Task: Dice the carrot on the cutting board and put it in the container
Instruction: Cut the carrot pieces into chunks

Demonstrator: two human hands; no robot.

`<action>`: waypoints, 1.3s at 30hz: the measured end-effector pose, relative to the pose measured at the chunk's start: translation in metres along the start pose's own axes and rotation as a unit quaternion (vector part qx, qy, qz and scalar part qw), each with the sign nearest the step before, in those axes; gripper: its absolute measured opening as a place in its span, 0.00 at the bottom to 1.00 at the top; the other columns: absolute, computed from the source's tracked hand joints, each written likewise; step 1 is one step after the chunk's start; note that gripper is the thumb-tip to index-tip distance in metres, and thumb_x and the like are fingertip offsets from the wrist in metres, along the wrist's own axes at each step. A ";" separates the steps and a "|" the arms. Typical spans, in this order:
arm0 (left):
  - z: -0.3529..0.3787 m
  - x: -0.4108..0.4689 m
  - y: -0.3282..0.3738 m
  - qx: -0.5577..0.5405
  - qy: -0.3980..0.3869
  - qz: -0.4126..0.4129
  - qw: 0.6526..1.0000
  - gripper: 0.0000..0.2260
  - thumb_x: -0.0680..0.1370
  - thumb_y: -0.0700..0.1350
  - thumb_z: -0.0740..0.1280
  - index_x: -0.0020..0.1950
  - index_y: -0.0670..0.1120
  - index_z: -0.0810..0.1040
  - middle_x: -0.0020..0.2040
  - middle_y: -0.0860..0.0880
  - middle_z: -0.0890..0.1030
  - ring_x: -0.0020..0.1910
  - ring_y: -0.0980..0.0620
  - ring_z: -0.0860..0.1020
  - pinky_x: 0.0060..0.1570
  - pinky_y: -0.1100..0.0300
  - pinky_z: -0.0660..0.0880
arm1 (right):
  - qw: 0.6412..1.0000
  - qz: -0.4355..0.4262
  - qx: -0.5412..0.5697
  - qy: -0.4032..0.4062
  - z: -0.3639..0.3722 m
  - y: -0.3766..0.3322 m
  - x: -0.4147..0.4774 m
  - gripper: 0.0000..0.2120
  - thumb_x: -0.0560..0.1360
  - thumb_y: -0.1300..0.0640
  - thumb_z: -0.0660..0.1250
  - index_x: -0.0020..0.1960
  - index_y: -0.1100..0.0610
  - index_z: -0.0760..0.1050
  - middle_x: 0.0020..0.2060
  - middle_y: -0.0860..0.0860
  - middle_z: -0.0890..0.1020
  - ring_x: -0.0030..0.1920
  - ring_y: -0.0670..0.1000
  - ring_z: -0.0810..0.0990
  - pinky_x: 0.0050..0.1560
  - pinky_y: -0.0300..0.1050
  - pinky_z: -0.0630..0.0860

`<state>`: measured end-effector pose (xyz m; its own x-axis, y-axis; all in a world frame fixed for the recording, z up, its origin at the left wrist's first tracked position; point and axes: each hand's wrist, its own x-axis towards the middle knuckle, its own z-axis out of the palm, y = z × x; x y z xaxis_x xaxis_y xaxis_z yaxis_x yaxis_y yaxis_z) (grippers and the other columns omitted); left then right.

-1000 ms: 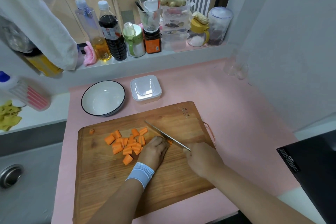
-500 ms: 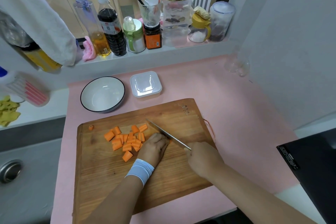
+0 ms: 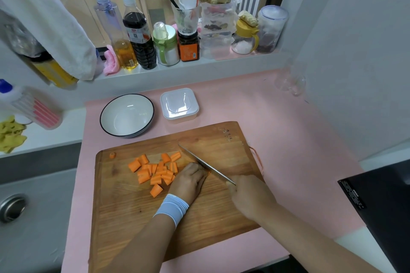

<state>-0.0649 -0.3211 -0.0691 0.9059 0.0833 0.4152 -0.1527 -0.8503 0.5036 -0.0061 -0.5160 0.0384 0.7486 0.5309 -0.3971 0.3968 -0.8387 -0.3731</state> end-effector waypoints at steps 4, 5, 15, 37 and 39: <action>0.001 0.000 -0.001 -0.002 -0.002 -0.001 1.000 0.10 0.78 0.43 0.63 0.44 0.42 0.83 0.44 0.48 0.80 0.47 0.52 0.76 0.47 0.63 0.75 | 1.000 -0.002 -0.007 0.000 -0.003 0.003 -0.003 0.14 0.83 0.45 0.56 0.42 0.48 0.71 0.35 0.44 0.75 0.37 0.50 0.74 0.39 0.43 0.68; 0.001 0.000 -0.001 -0.002 0.000 -0.001 1.000 0.10 0.78 0.43 0.63 0.45 0.42 0.83 0.44 0.48 0.80 0.47 0.52 0.76 0.47 0.63 0.75 | 1.000 -0.002 -0.006 -0.002 -0.003 0.003 -0.003 0.14 0.83 0.45 0.56 0.42 0.48 0.71 0.35 0.44 0.75 0.38 0.50 0.74 0.39 0.43 0.68; 0.003 -0.001 -0.001 0.001 -0.003 -0.010 1.000 0.09 0.79 0.43 0.64 0.46 0.42 0.83 0.44 0.48 0.80 0.46 0.52 0.77 0.46 0.61 0.77 | 0.999 0.016 0.032 -0.037 -0.003 -0.011 0.013 0.13 0.83 0.49 0.58 0.41 0.48 0.71 0.36 0.44 0.75 0.40 0.51 0.78 0.41 0.45 0.72; 0.000 -0.002 0.000 0.004 0.004 -0.011 1.000 0.08 0.79 0.43 0.65 0.45 0.43 0.83 0.44 0.49 0.80 0.47 0.51 0.77 0.49 0.61 0.75 | 1.000 0.014 0.014 -0.010 -0.003 0.000 -0.008 0.16 0.83 0.46 0.56 0.45 0.51 0.77 0.36 0.45 0.78 0.39 0.50 0.76 0.39 0.45 0.70; 0.000 -0.002 0.000 0.006 0.005 -0.013 1.000 0.08 0.79 0.43 0.65 0.45 0.43 0.83 0.44 0.49 0.80 0.47 0.51 0.76 0.49 0.61 0.75 | 1.000 0.017 0.016 -0.012 -0.002 0.000 -0.008 0.15 0.83 0.47 0.56 0.44 0.50 0.75 0.35 0.44 0.76 0.37 0.48 0.75 0.37 0.44 0.68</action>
<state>-0.0666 -0.3215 -0.0699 0.9056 0.1111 0.4093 -0.1236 -0.8540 0.5054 -0.0109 -0.5204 0.0433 0.7476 0.5061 -0.4301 0.3543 -0.8517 -0.3862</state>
